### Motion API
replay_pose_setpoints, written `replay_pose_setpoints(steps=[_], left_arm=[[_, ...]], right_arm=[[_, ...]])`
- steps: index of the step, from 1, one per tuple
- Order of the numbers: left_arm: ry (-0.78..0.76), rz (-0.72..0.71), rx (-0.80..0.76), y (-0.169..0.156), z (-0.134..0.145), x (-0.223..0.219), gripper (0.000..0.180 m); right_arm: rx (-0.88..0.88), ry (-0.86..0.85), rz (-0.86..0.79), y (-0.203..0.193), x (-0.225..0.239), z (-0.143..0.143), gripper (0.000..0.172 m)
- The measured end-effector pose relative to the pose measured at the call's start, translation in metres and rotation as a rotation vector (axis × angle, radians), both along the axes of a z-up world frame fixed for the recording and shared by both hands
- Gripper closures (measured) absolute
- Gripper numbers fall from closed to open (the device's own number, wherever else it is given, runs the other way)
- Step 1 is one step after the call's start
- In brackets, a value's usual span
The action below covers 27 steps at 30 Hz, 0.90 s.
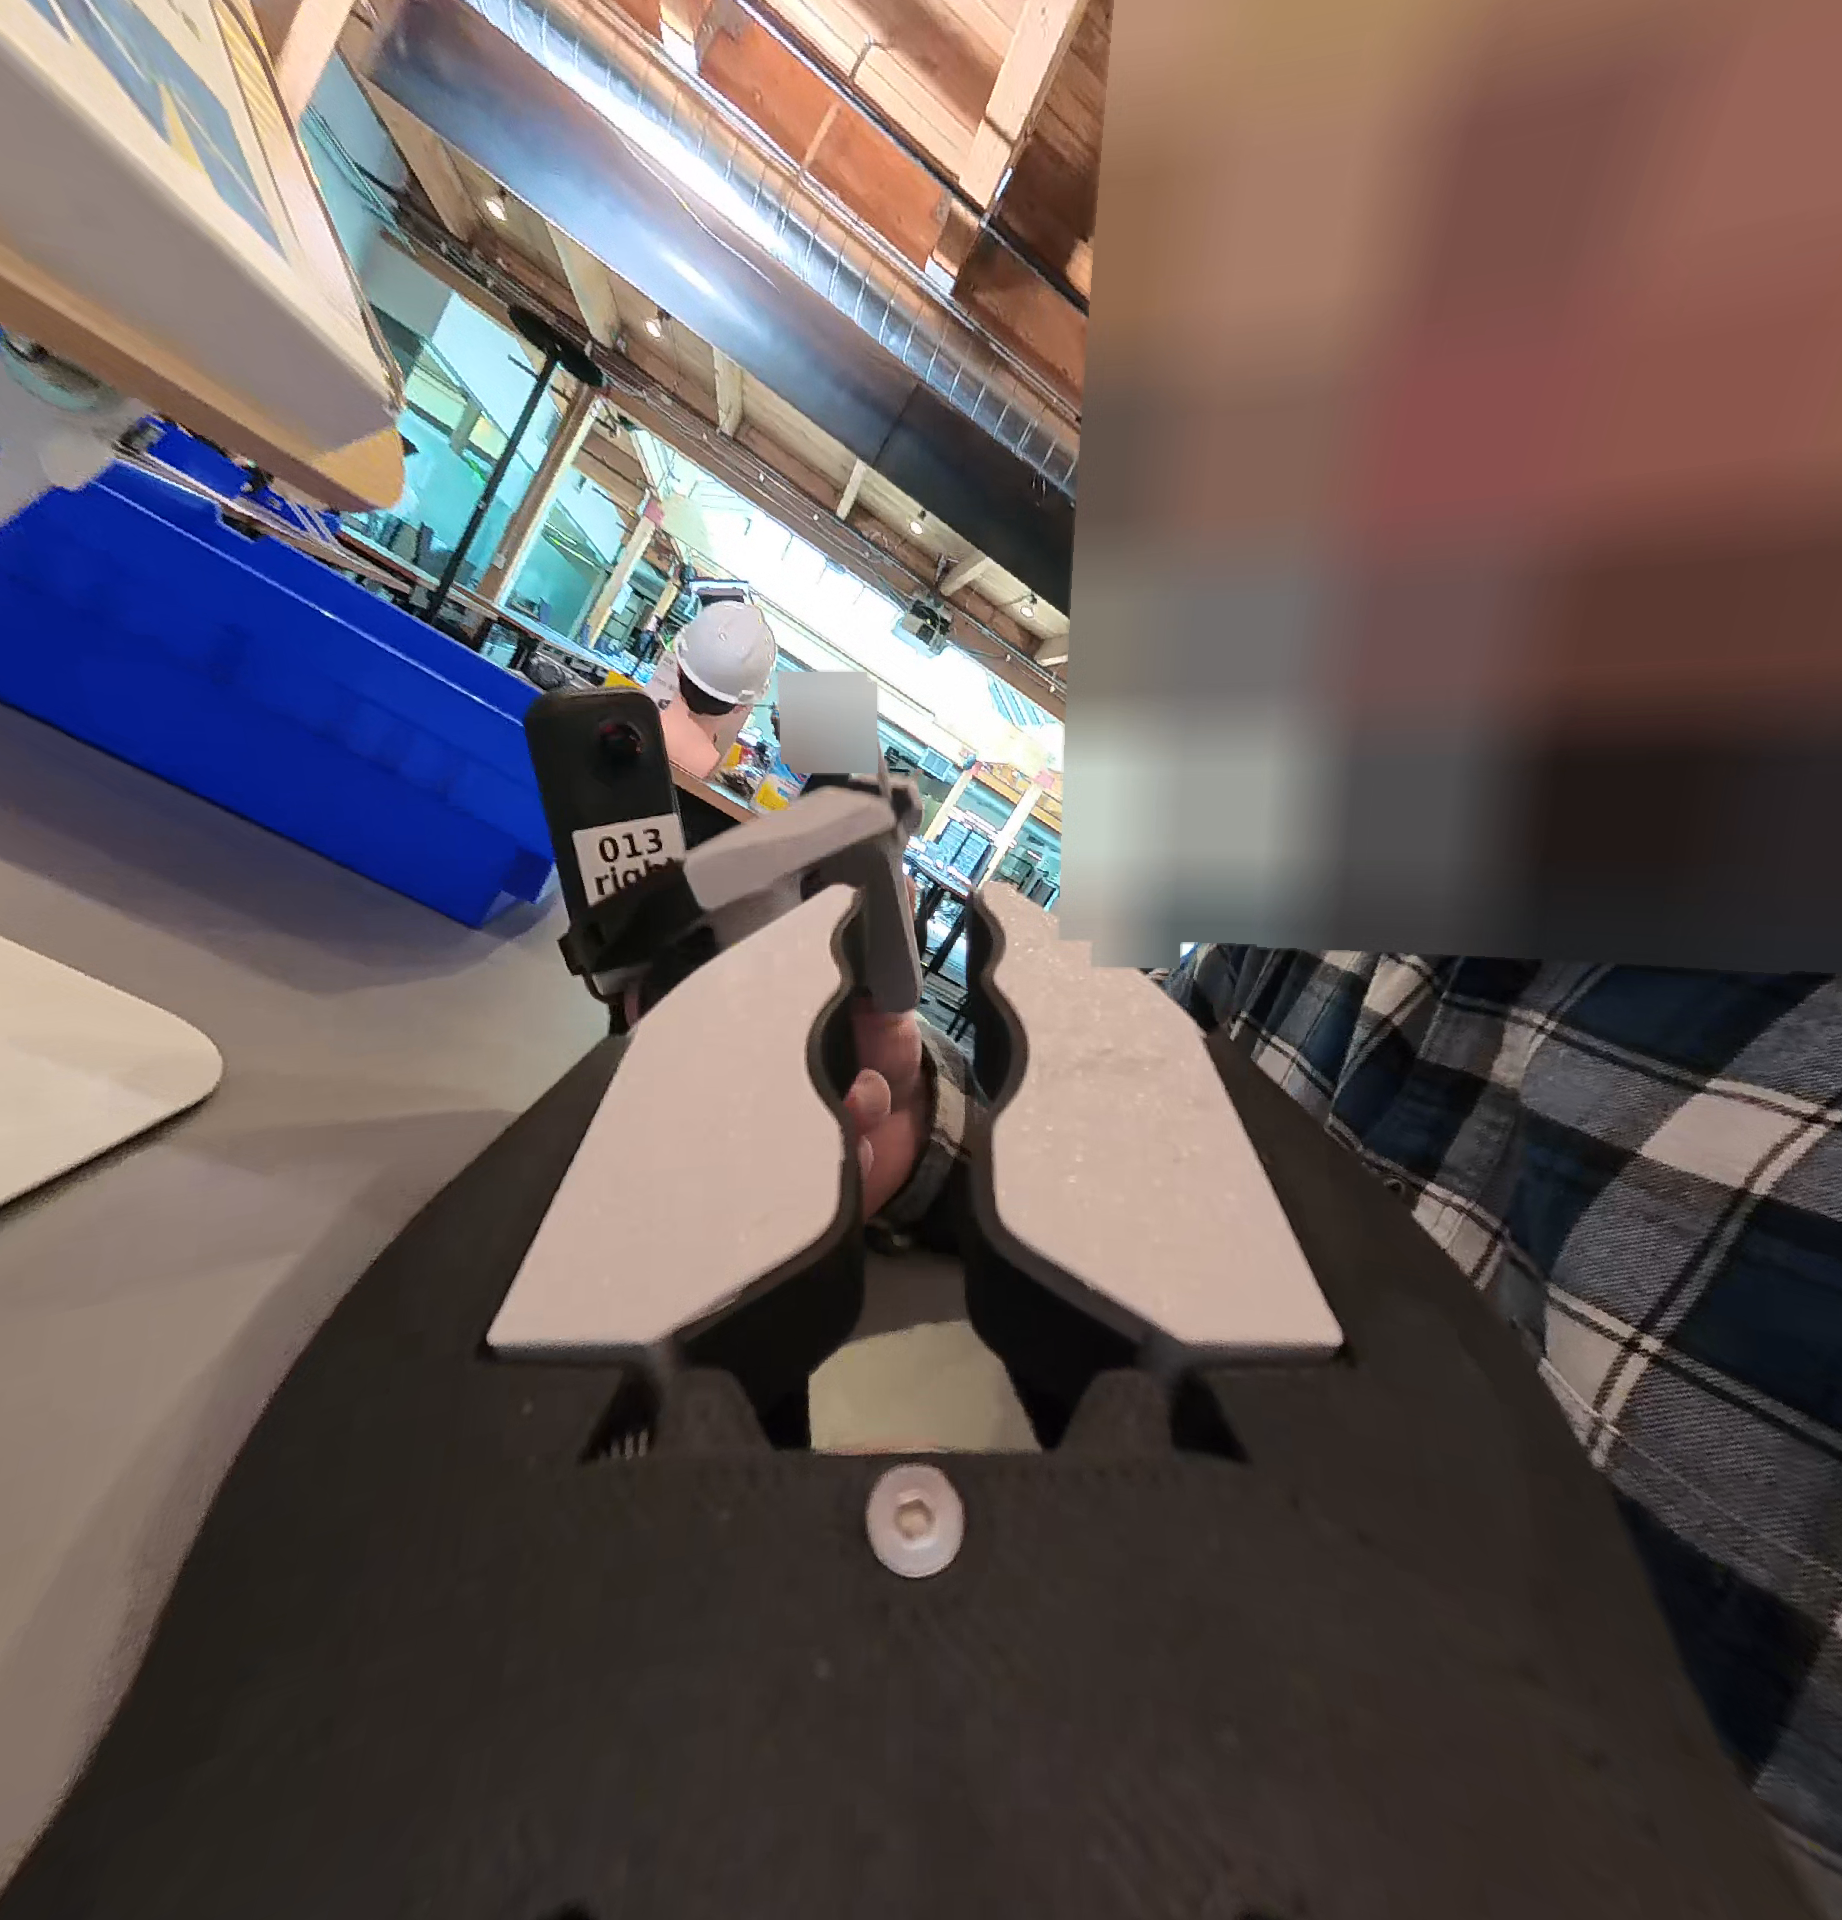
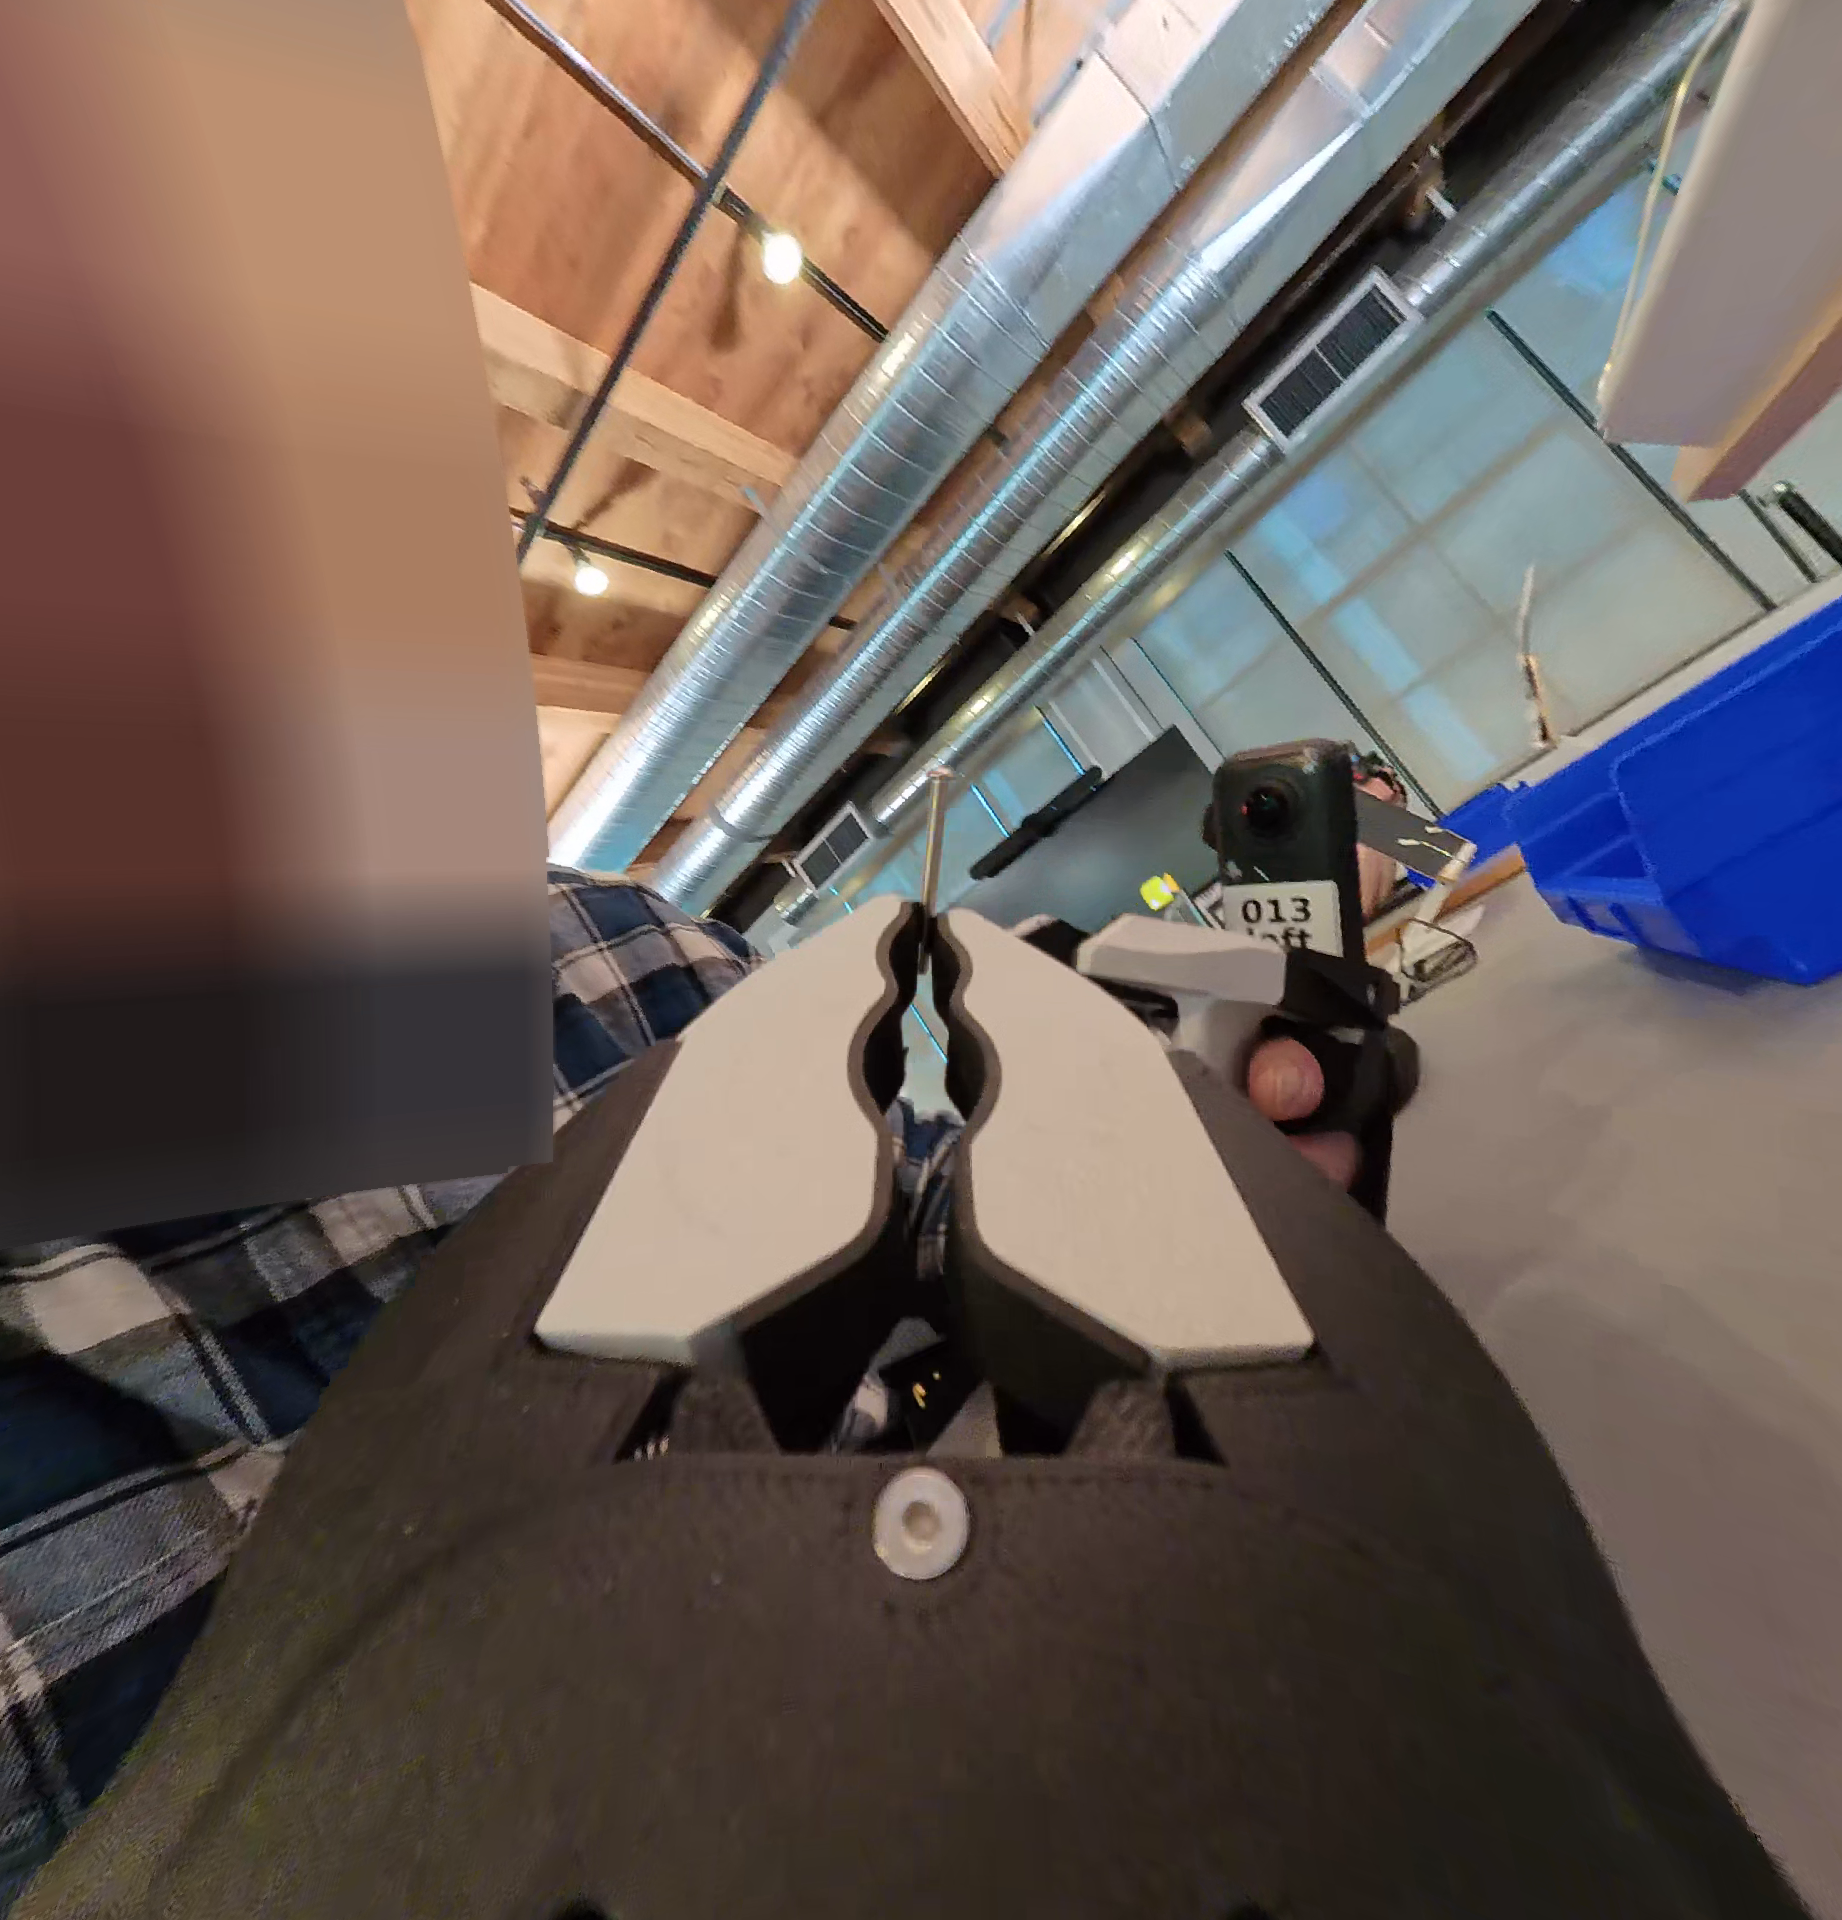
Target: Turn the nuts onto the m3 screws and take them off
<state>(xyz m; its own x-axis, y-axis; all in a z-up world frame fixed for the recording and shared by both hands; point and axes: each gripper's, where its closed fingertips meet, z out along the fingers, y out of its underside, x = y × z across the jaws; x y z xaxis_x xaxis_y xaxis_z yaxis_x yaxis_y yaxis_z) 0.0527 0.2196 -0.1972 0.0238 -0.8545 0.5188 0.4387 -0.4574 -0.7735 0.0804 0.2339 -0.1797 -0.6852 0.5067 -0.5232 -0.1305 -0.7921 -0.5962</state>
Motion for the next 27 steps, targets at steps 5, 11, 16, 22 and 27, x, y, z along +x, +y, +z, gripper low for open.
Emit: replay_pose_setpoints(steps=[5, 11, 16, 22, 27], left_arm=[[0.007, -0.009, 0.003, -0.003, -0.001, 0.002, 0.163], [-0.012, -0.039, 0.015, -0.009, 0.004, 0.001, 0.163], [-0.107, -0.093, 0.004, -0.013, 0.016, -0.004, 0.154], [-0.130, -0.073, -0.016, -0.010, 0.015, -0.009, 0.152], [-0.133, -0.068, -0.021, -0.010, 0.015, -0.013, 0.153]], right_arm=[[0.021, 0.066, 0.007, 0.000, 0.011, 0.008, 0.169], [0.059, 0.086, 0.027, -0.005, 0.015, 0.010, 0.169], [0.060, 0.069, 0.031, -0.006, 0.012, 0.008, 0.169], [0.062, 0.067, 0.024, -0.005, 0.013, 0.009, 0.169], [0.074, 0.042, 0.008, -0.003, 0.012, 0.007, 0.169]])
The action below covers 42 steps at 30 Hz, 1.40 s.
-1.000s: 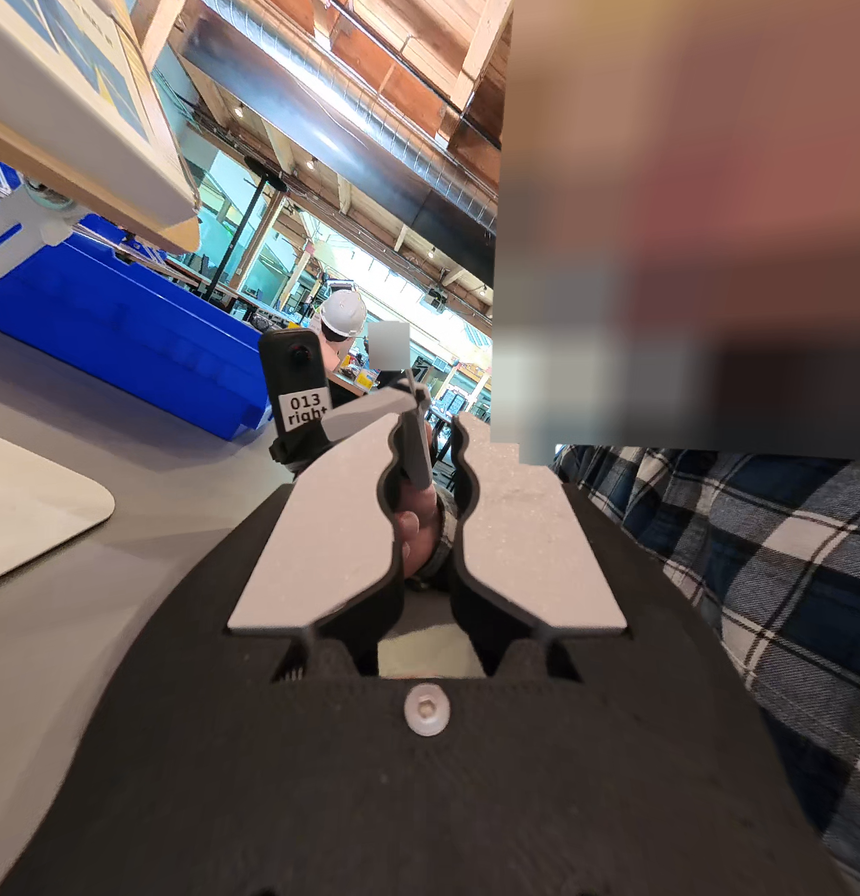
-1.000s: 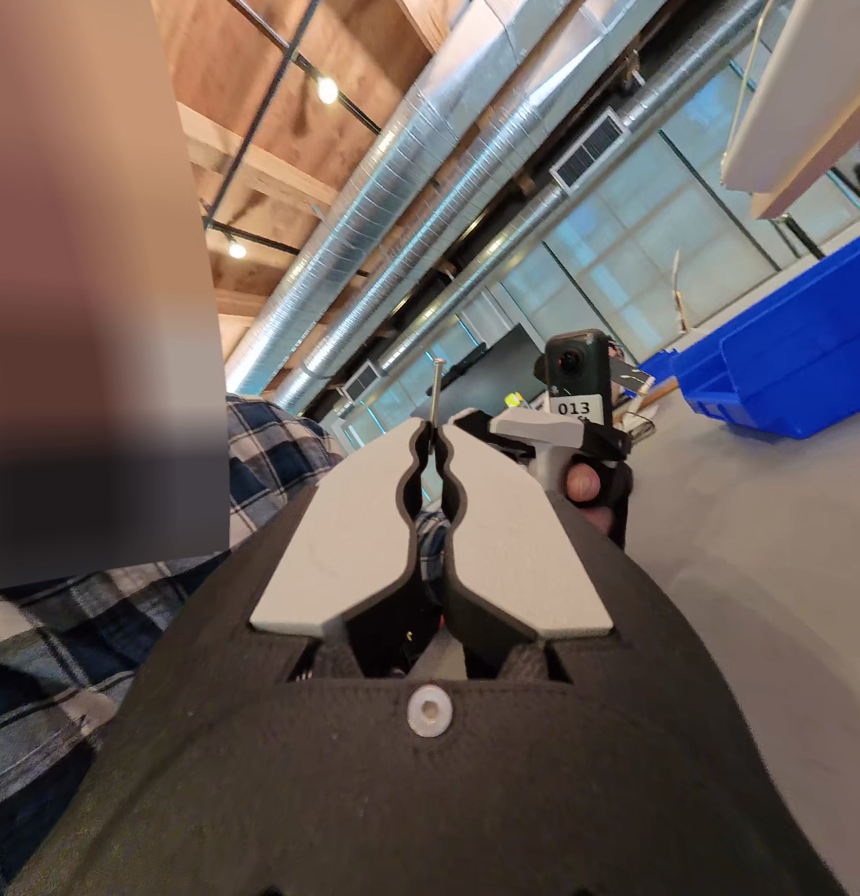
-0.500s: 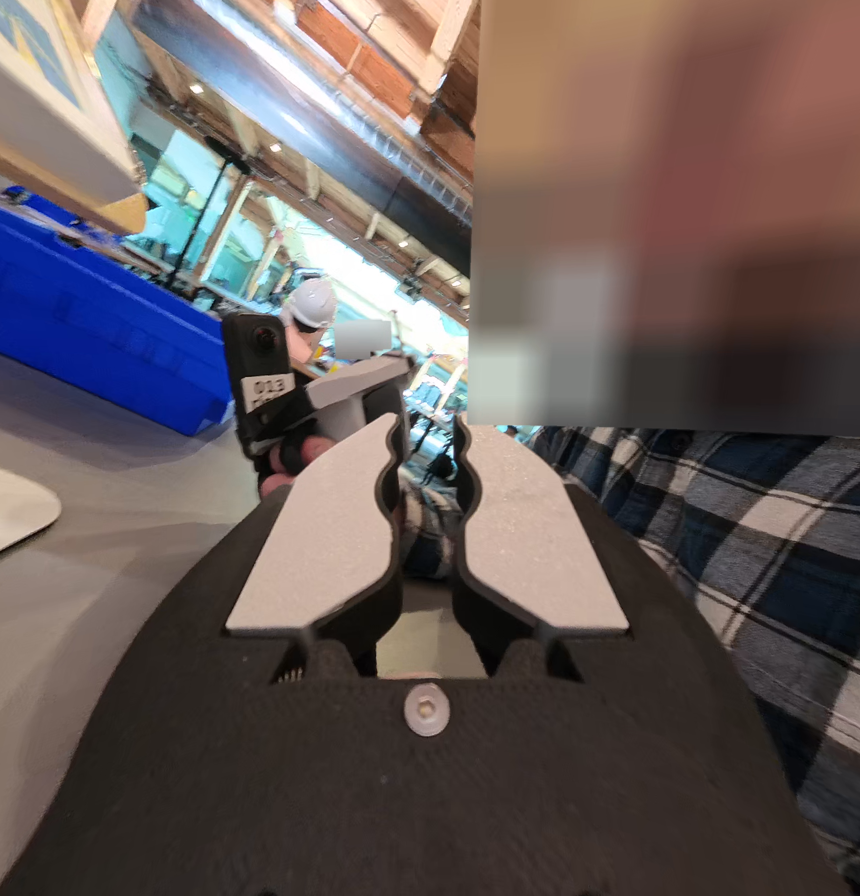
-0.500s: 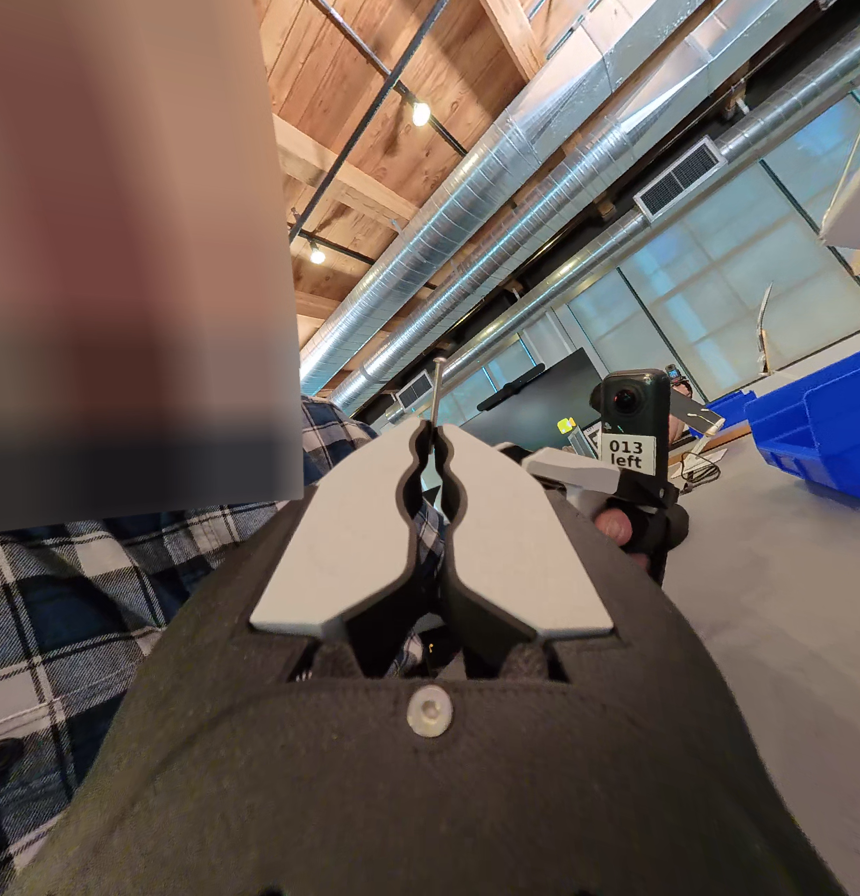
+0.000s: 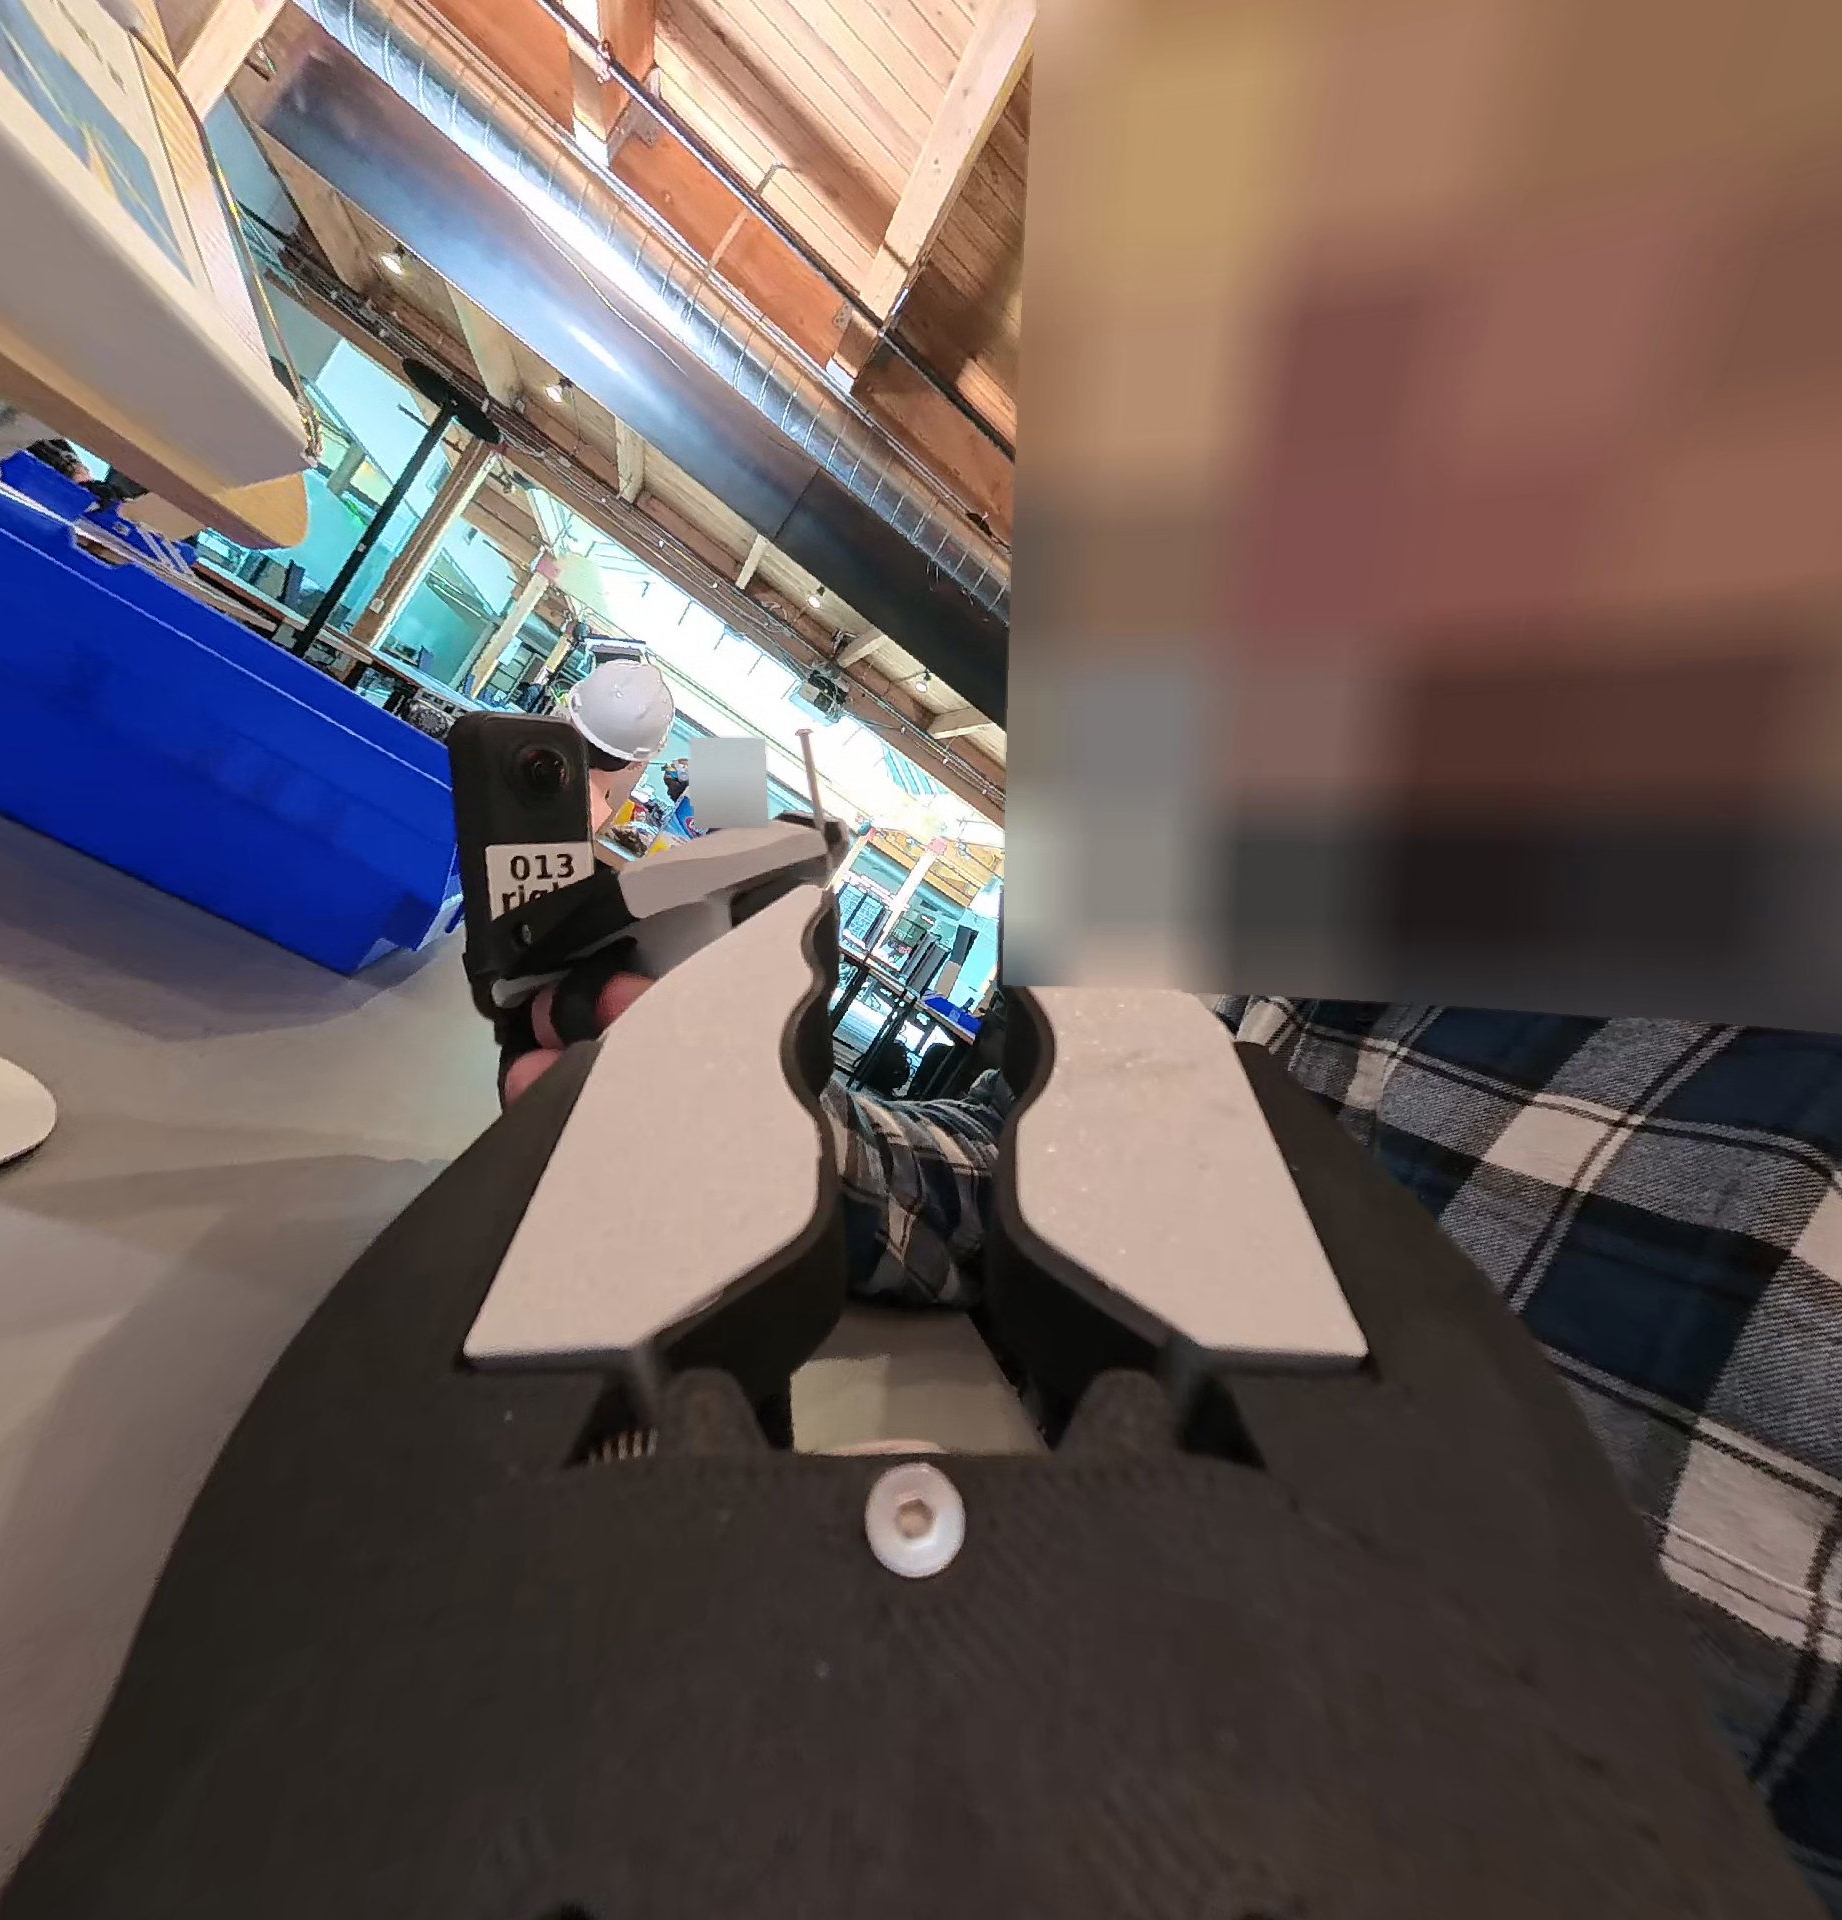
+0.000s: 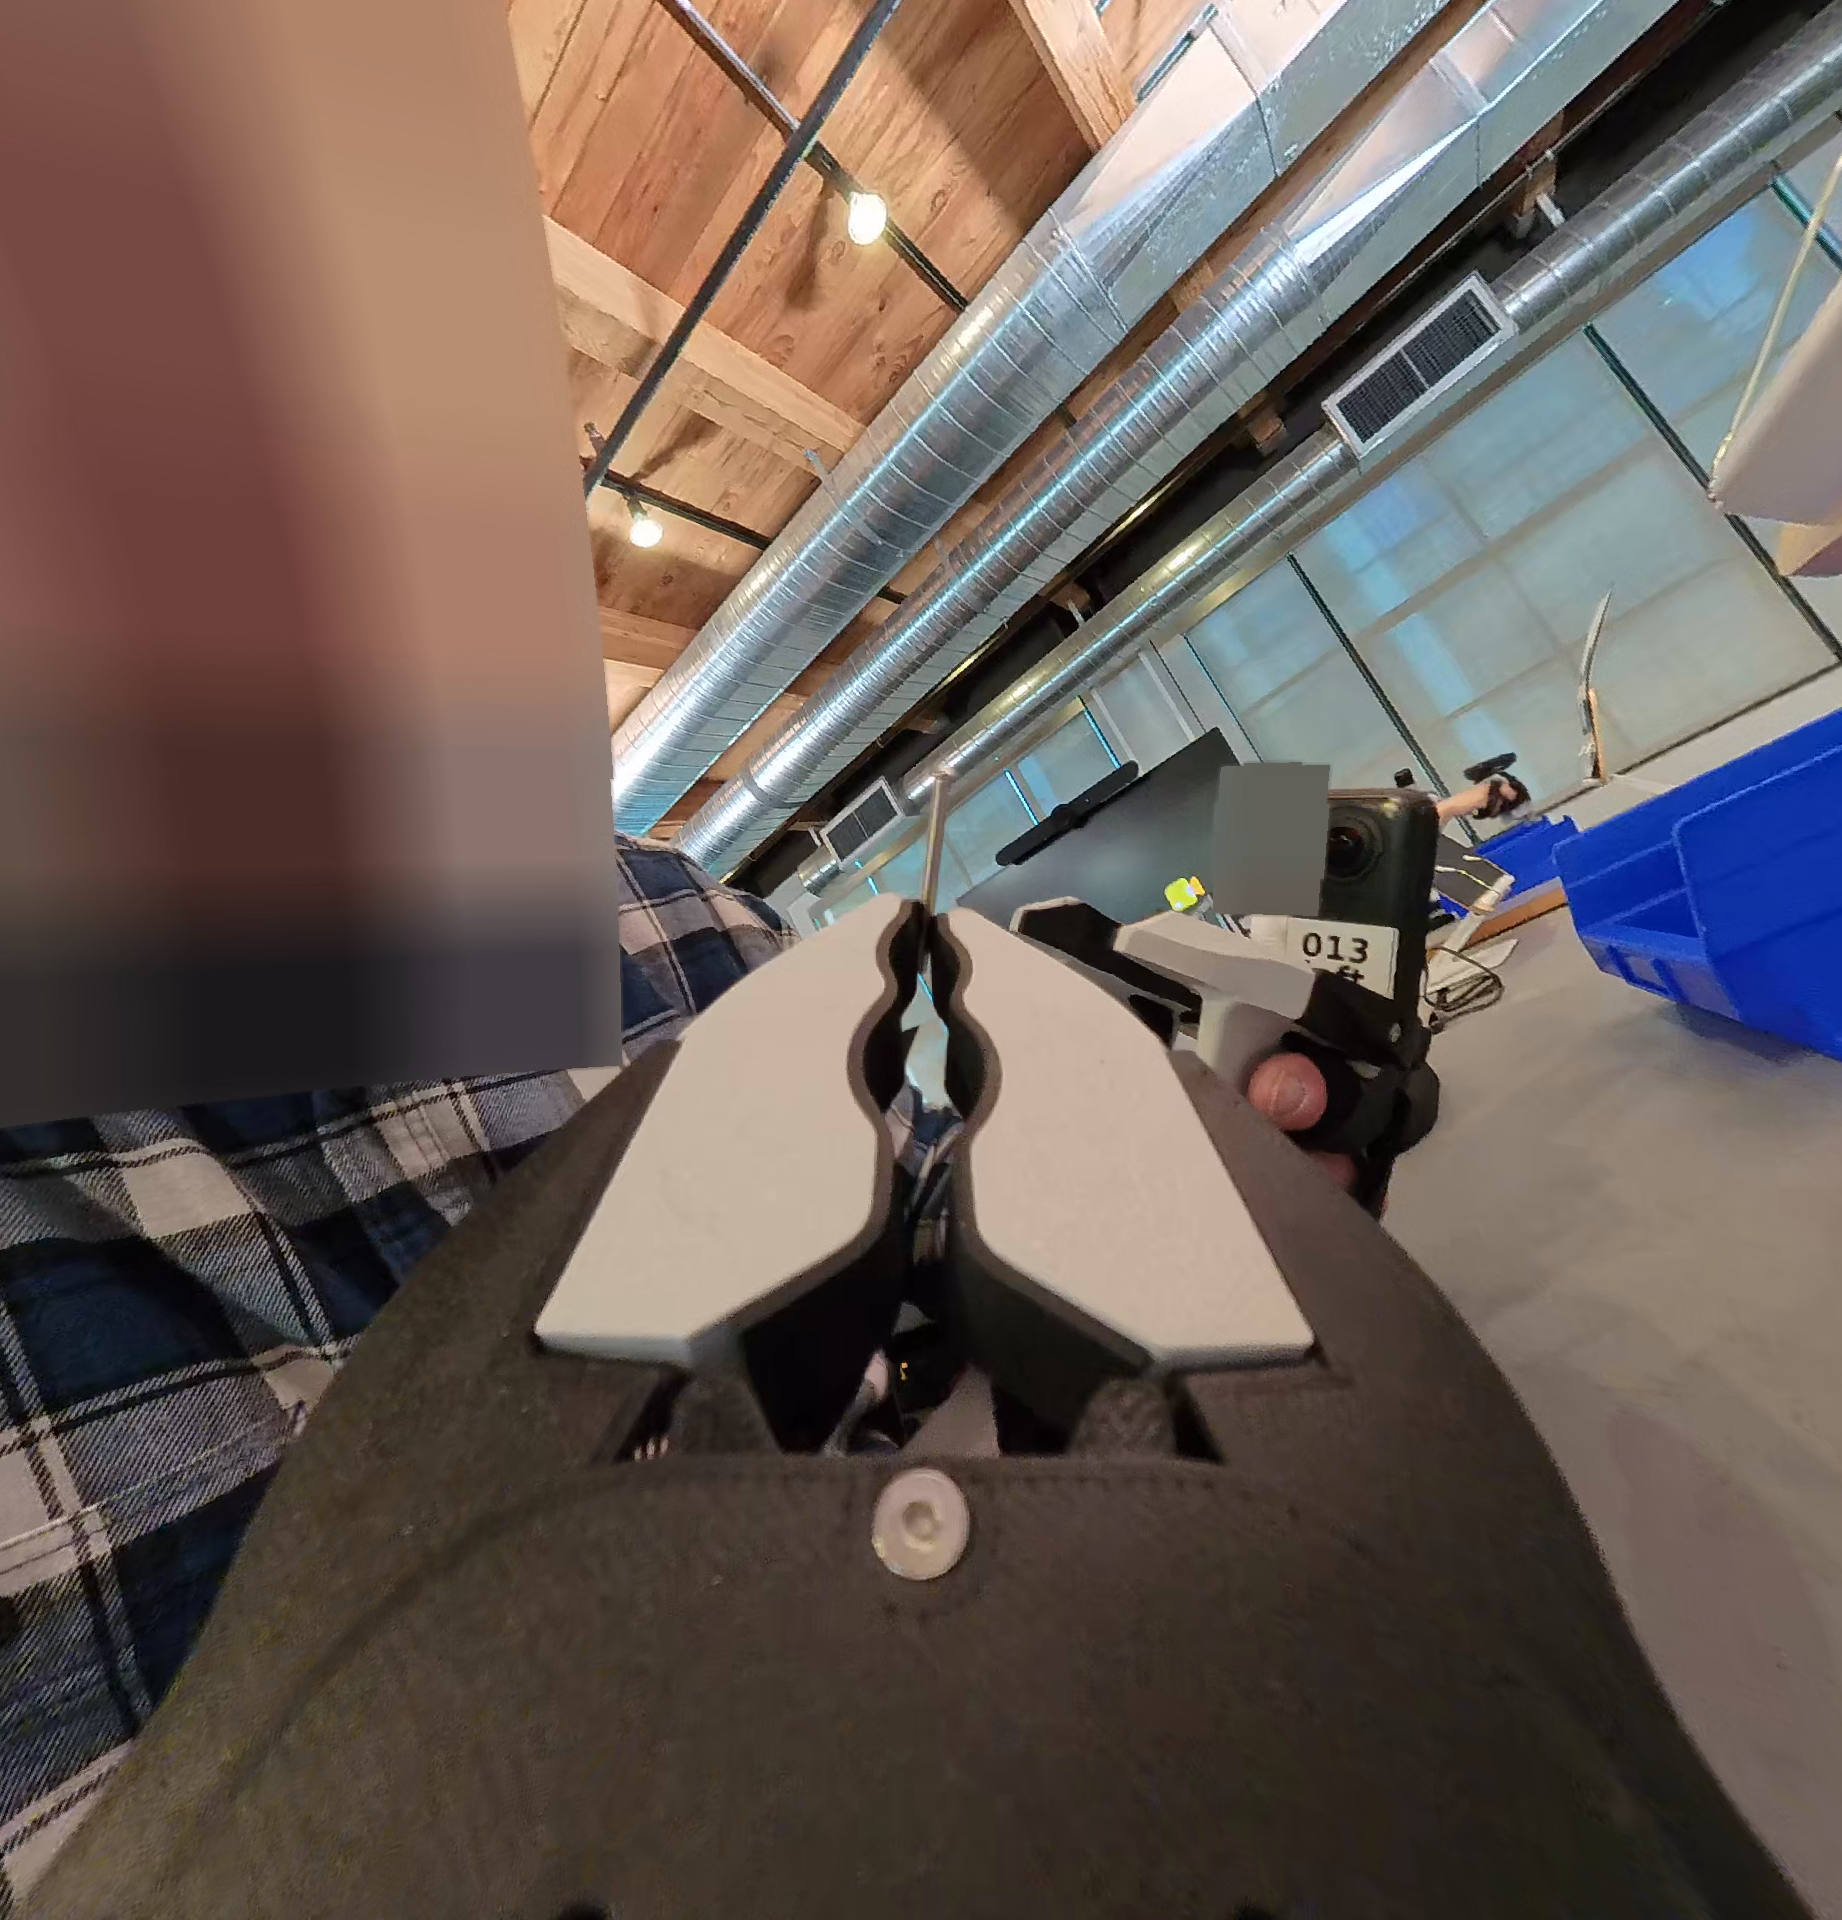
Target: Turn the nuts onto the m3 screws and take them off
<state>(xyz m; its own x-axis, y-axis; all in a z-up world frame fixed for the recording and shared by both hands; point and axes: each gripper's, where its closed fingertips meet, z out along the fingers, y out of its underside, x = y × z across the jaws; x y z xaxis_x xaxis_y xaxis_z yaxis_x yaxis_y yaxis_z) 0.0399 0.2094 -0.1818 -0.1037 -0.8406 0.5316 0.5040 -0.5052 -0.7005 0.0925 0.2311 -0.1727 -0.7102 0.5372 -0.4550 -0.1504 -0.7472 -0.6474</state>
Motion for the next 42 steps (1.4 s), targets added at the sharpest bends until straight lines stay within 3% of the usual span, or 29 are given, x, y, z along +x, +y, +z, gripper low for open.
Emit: replay_pose_setpoints(steps=[4, 10, 12, 16, 23, 26, 32, 42], left_arm=[[0.113, 0.040, 0.020, -0.001, -0.008, -0.005, 0.153], [0.273, 0.104, 0.095, -0.010, -0.010, -0.031, 0.153], [0.321, 0.137, 0.155, -0.013, -0.008, -0.038, 0.141], [0.583, 0.218, 0.312, -0.018, -0.022, -0.042, 0.129], [1.253, 0.600, 0.721, 0.007, -0.039, -0.059, 0.115], [1.413, 0.694, 0.895, 0.009, -0.037, -0.058, 0.107], [1.497, 0.771, 1.047, 0.009, -0.035, -0.051, 0.103], [1.501, 0.842, 1.108, 0.009, -0.026, -0.055, 0.100]], right_arm=[[0.117, -0.187, -0.053, 0.000, -0.012, -0.017, 0.169], [0.539, -0.671, -0.186, 0.002, -0.023, -0.074, 0.169], [0.675, -0.789, -0.212, 0.002, -0.019, -0.093, 0.169], [0.852, -0.932, -0.212, 0.003, -0.014, -0.119, 0.169], [1.117, -0.977, -0.118, -0.020, -0.015, -0.145, 0.169], [1.136, -0.955, -0.086, -0.028, -0.017, -0.147, 0.169], [1.124, -0.974, -0.084, -0.024, -0.015, -0.151, 0.169], [1.128, -0.997, -0.053, -0.026, -0.013, -0.159, 0.169]])
